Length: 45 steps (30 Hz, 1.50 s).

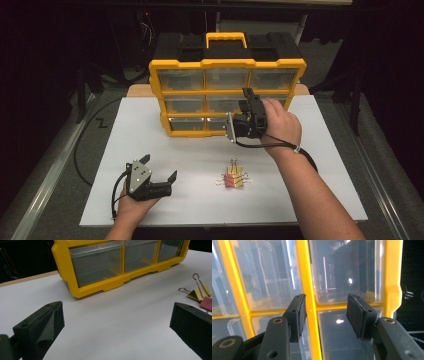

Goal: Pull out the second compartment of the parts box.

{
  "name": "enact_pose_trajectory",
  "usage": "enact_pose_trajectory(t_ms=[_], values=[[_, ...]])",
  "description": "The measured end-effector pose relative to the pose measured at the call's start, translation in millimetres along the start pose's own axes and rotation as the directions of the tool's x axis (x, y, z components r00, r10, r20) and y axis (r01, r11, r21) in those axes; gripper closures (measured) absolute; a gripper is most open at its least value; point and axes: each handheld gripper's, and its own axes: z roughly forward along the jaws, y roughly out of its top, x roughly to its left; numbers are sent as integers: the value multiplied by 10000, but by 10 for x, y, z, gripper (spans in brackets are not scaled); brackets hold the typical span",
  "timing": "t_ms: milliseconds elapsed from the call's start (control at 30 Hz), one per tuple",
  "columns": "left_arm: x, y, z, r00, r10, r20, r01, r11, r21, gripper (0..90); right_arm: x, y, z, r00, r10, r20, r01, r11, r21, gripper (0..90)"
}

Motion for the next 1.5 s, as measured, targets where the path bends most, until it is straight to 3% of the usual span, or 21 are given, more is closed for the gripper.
enact_pose_trajectory(t_ms=[867, 1500], values=[[13, 1, -10, 9999, -93, 95, 93, 9999, -36, 2, -400, 303, 149, 9985, -75, 545, 89, 9996, -254, 634], [18, 3, -19, 9998, -110, 183, 110, 9999, -4, 6, -424, 427, 208, 9960, -490, 753, 504, 9986, -177, 737]])
